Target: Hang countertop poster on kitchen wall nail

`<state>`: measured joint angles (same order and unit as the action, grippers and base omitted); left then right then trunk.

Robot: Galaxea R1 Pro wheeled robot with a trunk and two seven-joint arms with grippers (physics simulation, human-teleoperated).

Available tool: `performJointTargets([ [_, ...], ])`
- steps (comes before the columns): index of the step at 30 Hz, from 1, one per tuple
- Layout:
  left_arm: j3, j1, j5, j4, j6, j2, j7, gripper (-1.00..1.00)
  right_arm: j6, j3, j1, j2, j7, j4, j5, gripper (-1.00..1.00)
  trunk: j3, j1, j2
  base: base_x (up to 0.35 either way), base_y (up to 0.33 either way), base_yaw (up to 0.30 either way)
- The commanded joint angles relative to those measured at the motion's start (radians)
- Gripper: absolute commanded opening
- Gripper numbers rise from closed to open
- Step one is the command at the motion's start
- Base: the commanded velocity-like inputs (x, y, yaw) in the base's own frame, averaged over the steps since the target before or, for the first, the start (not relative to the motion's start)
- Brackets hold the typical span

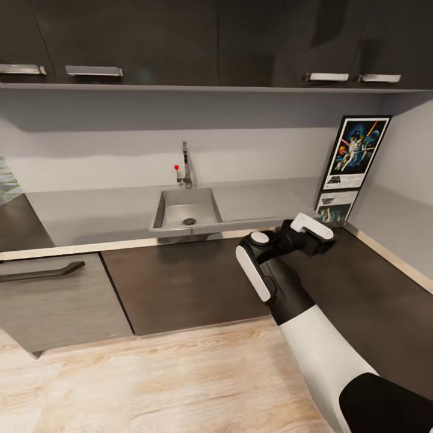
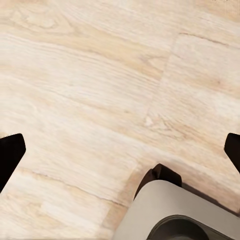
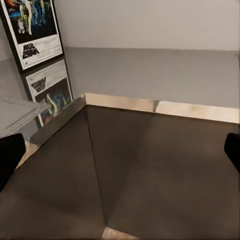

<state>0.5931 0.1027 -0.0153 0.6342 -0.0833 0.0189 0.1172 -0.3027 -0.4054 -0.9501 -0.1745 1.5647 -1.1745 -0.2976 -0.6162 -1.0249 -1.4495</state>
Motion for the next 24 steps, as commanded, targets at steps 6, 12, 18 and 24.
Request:
performJointTargets([
  [6,0.004,0.000,-0.002,0.001,0.000,0.000,0.007,1.00,-0.011,-0.001,-0.001,0.000,0.006,-0.002,-0.006,1.00,-0.001,0.000,0.000,0.151,-0.161,0.194],
  [12,0.004,0.000,-0.002,0.001,0.001,-0.002,0.007,1.00,-0.012,-0.001,-0.001,0.000,0.006,-0.004,-0.006,1.00,-0.001,0.000,0.000,0.221,-0.240,0.027],
  [18,0.004,0.000,-0.002,0.001,0.000,-0.002,0.007,1.00,-0.015,0.000,0.000,0.000,0.006,-0.005,-0.006,1.00,-0.001,0.000,0.000,0.132,-0.154,0.002],
  [24,0.004,0.000,-0.002,0.001,0.000,-0.002,0.007,1.00,-0.013,-0.001,0.000,0.000,0.006,-0.009,-0.007,1.00,-0.001,0.000,0.000,0.025,-0.030,0.000],
])
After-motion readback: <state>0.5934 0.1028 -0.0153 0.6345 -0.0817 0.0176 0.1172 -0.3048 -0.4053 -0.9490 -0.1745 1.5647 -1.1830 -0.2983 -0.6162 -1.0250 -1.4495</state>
